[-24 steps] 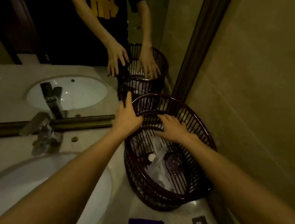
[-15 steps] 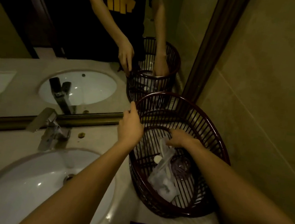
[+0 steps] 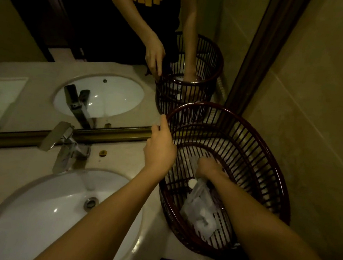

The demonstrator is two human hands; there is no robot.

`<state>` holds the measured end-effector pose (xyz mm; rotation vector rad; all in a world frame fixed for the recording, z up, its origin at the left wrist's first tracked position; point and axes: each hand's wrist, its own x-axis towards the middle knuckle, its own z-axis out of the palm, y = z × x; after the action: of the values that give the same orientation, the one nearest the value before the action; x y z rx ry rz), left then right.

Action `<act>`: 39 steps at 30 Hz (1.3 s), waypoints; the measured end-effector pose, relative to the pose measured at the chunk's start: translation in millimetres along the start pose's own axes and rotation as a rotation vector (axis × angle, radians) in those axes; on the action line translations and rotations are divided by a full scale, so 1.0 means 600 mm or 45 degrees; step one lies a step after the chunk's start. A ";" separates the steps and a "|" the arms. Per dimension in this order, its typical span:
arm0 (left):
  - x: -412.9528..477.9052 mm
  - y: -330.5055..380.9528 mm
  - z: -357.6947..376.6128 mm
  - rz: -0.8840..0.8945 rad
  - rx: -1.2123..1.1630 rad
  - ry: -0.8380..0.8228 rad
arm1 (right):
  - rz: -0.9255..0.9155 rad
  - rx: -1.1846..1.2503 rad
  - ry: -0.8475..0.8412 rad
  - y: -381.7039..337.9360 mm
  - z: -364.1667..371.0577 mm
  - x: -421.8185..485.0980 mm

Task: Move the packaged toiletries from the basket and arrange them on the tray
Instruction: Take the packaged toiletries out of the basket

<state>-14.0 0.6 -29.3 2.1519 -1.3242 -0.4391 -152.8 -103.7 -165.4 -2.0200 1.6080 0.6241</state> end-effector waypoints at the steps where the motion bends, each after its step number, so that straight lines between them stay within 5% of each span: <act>1: 0.001 0.000 0.001 0.000 0.004 0.000 | -0.004 0.040 0.027 -0.003 -0.001 0.002; 12: 0.002 0.000 -0.001 -0.045 -0.109 -0.011 | -0.302 0.775 0.479 0.024 -0.143 -0.057; 19: -0.014 0.004 -0.017 0.193 -0.604 0.123 | -0.615 1.337 0.259 0.059 -0.214 -0.167; 22: -0.028 0.015 -0.032 0.108 -0.961 -0.249 | -0.656 1.443 0.202 0.056 -0.230 -0.190; 26: -0.037 0.024 -0.051 -0.396 -1.703 -1.113 | -0.807 1.496 0.070 0.047 -0.237 -0.200; 29: -0.040 0.013 -0.064 -0.501 -1.908 -1.491 | -0.970 1.552 -0.093 0.041 -0.230 -0.195; 36: -0.049 0.005 -0.071 -0.179 -1.944 -1.477 | -1.199 1.721 -0.482 0.038 -0.210 -0.168; 39: -0.048 -0.005 -0.063 -0.214 -1.903 -1.342 | -0.987 1.787 -0.454 0.052 -0.198 -0.141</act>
<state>-4.4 38.3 -2.1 0.6551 -0.6550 -1.9913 -194.3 -119.4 -22.9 -1.1148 0.5365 -0.3817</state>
